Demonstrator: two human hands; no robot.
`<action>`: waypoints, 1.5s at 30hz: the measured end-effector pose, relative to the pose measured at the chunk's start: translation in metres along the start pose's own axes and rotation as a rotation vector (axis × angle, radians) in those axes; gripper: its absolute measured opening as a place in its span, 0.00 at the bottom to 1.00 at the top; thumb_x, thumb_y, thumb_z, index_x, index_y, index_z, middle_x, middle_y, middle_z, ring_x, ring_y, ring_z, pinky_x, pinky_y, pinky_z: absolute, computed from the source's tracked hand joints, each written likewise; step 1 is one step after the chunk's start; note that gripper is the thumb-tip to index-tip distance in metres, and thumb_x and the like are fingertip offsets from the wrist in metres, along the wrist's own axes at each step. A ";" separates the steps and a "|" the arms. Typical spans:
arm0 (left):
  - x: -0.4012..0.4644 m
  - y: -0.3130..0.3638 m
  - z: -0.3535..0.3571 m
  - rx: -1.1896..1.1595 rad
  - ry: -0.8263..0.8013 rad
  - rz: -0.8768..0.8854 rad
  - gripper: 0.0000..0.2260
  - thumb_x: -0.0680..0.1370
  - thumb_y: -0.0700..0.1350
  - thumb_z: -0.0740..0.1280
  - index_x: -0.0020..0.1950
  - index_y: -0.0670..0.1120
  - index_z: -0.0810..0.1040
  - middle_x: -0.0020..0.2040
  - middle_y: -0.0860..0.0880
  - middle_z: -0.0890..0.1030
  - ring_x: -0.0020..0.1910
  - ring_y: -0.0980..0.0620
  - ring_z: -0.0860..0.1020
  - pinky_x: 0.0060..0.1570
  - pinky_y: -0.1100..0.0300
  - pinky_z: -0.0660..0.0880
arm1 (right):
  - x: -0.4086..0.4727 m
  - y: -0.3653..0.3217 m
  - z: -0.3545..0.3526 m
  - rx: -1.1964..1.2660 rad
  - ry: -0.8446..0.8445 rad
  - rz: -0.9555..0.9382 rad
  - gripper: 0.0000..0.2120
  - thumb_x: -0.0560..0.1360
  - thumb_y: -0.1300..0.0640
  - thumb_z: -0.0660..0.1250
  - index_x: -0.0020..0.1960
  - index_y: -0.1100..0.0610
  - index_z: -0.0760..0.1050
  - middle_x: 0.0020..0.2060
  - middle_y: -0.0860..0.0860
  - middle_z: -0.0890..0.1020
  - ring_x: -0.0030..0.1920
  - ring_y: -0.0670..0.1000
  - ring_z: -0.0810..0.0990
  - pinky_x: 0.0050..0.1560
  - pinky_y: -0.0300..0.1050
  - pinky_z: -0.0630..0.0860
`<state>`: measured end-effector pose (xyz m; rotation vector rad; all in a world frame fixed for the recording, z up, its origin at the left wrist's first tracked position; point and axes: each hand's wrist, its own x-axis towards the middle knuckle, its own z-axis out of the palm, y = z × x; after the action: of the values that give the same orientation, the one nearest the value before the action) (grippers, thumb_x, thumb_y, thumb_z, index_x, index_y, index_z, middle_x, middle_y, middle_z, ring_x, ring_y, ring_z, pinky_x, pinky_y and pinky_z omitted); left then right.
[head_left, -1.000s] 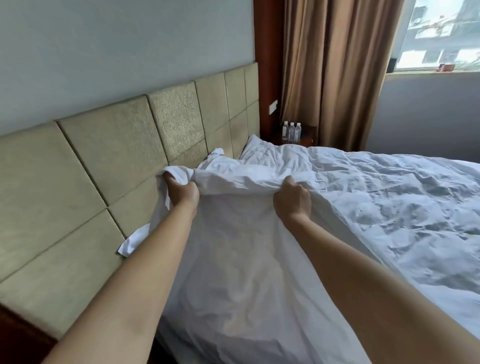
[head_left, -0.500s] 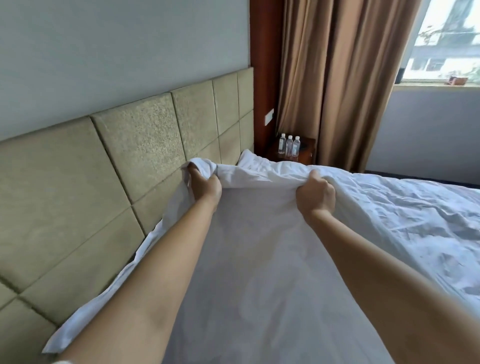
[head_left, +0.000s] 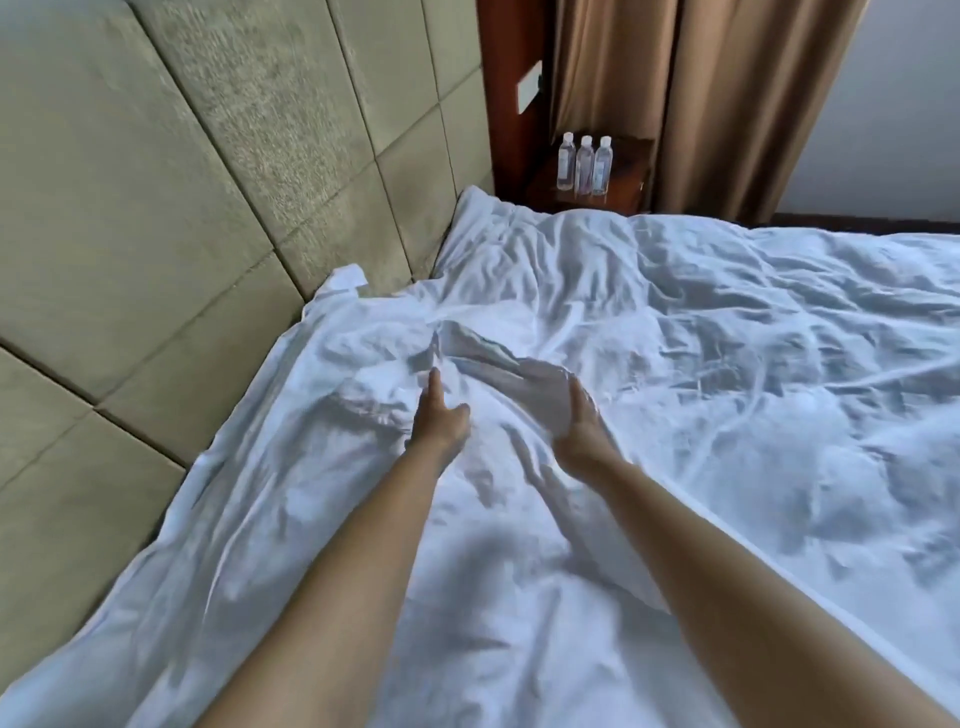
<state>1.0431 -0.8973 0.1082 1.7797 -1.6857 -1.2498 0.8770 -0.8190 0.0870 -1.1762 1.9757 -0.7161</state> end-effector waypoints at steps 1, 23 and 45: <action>0.004 -0.015 0.009 0.056 -0.027 -0.046 0.39 0.67 0.52 0.58 0.78 0.57 0.47 0.78 0.52 0.55 0.75 0.46 0.58 0.71 0.44 0.59 | 0.002 0.014 0.012 -0.005 -0.021 -0.020 0.40 0.74 0.65 0.60 0.79 0.53 0.42 0.78 0.50 0.50 0.77 0.50 0.51 0.74 0.42 0.53; -0.117 -0.065 -0.084 0.392 0.049 -0.143 0.25 0.76 0.35 0.57 0.73 0.50 0.65 0.73 0.46 0.65 0.51 0.49 0.77 0.43 0.57 0.73 | -0.097 -0.038 0.070 -0.004 -0.324 -0.113 0.32 0.78 0.57 0.60 0.78 0.52 0.50 0.74 0.53 0.63 0.71 0.54 0.65 0.63 0.43 0.66; 0.063 -0.073 -0.141 0.515 -0.168 0.057 0.36 0.74 0.41 0.60 0.77 0.57 0.47 0.73 0.47 0.57 0.66 0.43 0.70 0.60 0.50 0.74 | 0.022 -0.140 0.146 0.193 -0.082 0.200 0.29 0.81 0.53 0.55 0.78 0.57 0.47 0.73 0.59 0.64 0.69 0.59 0.68 0.65 0.47 0.65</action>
<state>1.1912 -0.9827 0.1048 1.9197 -2.2995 -1.0246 1.0565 -0.9131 0.1000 -0.8667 1.8772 -0.7250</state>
